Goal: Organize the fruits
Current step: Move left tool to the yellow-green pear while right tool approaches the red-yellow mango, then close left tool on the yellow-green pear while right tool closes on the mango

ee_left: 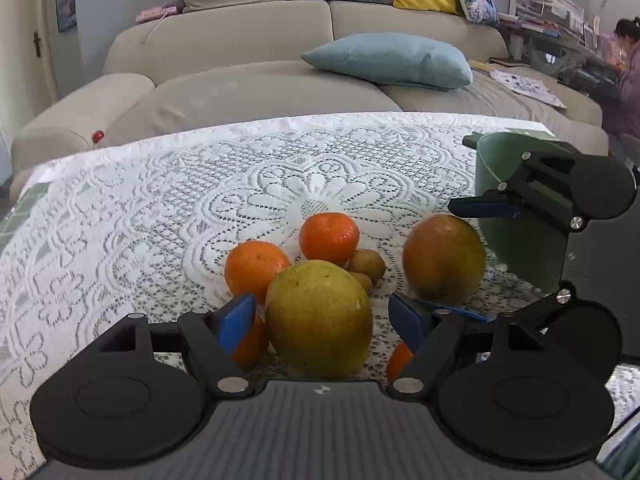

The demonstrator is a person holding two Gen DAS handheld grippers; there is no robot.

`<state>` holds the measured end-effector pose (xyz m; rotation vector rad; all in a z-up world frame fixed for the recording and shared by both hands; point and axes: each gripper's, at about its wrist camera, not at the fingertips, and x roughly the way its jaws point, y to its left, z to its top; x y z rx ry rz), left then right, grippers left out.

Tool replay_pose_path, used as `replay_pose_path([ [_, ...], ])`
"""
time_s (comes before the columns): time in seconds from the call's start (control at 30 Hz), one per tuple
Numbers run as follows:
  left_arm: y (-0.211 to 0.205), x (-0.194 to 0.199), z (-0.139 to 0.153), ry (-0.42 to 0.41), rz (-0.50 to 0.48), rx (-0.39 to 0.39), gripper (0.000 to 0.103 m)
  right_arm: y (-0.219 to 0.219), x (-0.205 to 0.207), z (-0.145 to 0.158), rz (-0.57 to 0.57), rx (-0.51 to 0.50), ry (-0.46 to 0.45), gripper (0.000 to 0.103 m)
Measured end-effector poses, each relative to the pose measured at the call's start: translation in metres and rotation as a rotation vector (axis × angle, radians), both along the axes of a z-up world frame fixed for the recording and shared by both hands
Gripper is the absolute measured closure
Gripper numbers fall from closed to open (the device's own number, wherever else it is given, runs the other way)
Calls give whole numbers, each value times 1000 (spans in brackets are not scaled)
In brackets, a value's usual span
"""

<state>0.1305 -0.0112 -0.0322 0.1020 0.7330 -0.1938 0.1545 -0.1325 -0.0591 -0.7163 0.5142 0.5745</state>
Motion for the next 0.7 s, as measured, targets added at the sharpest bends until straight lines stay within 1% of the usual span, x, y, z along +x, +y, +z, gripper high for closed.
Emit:
replay_pose_path([
  [0.13, -6, 2, -2, -5, -3, 50, 14, -1, 1, 0, -13, 7, 6, 36],
  [0.3, -6, 3, -2, -15, 45, 103, 13, -2, -1, -1, -1, -13, -5, 37],
  [0.37, -7, 4, -3, -22, 57, 126, 7, -2, 0, -1, 0, -10, -6, 37],
  [0.57, -7, 5, -4, -19, 57, 136, 7, -3, 0, -2, -4, -5, -9, 37],
  [0.7, -12, 4, -5, -11, 23, 146, 7, -2, 1, -2, -9, -1, -5, 37],
])
